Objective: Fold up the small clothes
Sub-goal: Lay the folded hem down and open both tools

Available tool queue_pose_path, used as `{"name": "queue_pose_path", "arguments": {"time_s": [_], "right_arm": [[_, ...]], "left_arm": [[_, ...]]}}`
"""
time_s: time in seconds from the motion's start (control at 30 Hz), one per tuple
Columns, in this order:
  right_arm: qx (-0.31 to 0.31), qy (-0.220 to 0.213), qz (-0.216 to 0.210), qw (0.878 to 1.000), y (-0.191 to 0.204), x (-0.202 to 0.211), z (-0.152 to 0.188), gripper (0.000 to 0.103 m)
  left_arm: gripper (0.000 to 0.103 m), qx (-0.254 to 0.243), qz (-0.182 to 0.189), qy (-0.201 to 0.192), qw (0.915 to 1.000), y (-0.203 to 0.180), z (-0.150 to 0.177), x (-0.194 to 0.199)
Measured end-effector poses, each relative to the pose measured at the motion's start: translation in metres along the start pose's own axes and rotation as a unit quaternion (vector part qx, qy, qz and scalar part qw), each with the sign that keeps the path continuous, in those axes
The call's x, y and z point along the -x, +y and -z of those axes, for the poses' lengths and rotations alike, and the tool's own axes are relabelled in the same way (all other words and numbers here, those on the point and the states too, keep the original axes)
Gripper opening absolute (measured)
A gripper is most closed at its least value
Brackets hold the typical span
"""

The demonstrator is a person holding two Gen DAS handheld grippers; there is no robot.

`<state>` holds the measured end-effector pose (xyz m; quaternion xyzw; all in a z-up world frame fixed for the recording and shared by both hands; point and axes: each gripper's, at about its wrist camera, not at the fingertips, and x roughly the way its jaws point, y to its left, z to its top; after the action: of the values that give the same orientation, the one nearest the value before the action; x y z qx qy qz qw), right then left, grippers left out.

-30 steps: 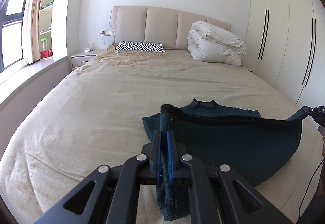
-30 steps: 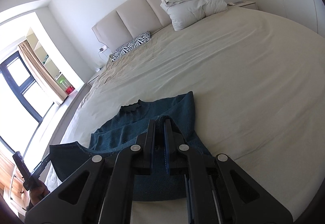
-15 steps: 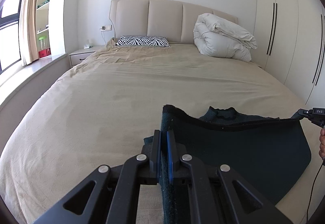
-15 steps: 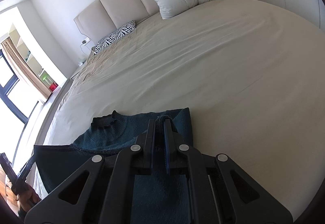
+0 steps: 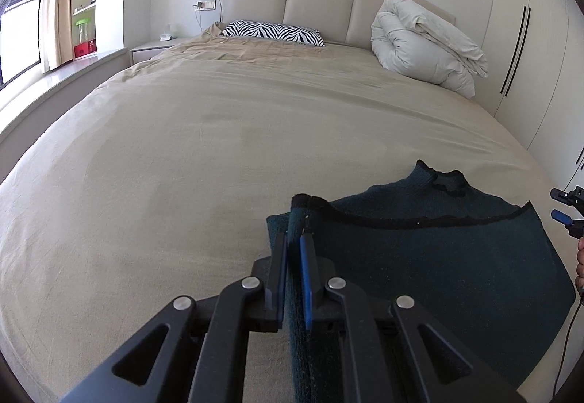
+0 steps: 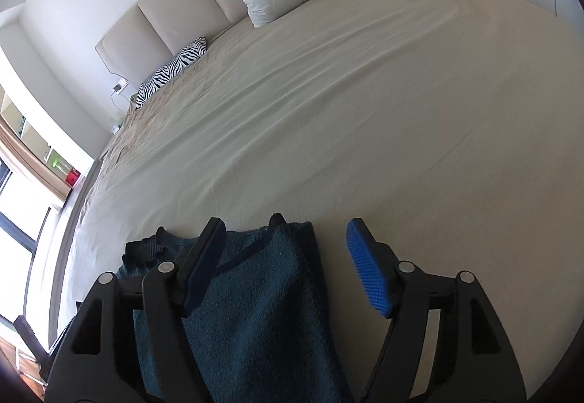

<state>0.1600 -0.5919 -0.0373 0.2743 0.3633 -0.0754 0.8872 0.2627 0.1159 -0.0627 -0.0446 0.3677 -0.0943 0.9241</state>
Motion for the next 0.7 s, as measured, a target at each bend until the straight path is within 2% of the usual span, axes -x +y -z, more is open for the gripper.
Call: {"name": "queue_pose_path", "arguments": {"time_s": [0.07,0.13,0.23,0.33,0.47,0.53,0.67,0.7], "right_arm": [[0.015,0.002,0.0,1.0,-0.003,0.009,0.003,0.068],[0.015,0.01,0.002,1.0,-0.009,0.016,0.009,0.068],[0.018,0.021,0.008,1.0,-0.019,0.027,0.023,0.067],[0.037,0.035,0.009,0.999,-0.025,0.038,0.042,0.061],[0.08,0.061,0.024,0.995,-0.024,0.047,0.077,0.049],[0.097,0.069,0.031,0.992,-0.024,0.052,0.096,0.04],[0.105,0.07,0.033,0.991,-0.025,0.065,0.121,0.03],[0.106,0.07,0.032,0.991,-0.025,0.068,0.125,0.025]], "left_arm": [[0.015,0.008,-0.002,-0.001,1.0,0.006,0.004,0.007],[0.028,0.01,-0.009,-0.009,0.9999,0.01,0.007,0.017],[0.031,0.024,-0.002,-0.013,0.9996,0.017,0.012,0.034],[0.037,0.018,0.018,0.005,0.9997,0.009,0.025,0.045],[0.037,0.011,0.036,0.023,0.999,-0.002,0.056,0.059],[0.037,0.02,0.041,0.032,0.9984,-0.004,0.071,0.063],[0.037,0.049,0.051,0.048,0.9964,0.001,0.092,0.069],[0.037,0.053,0.053,0.05,0.996,0.002,0.095,0.07]]}}
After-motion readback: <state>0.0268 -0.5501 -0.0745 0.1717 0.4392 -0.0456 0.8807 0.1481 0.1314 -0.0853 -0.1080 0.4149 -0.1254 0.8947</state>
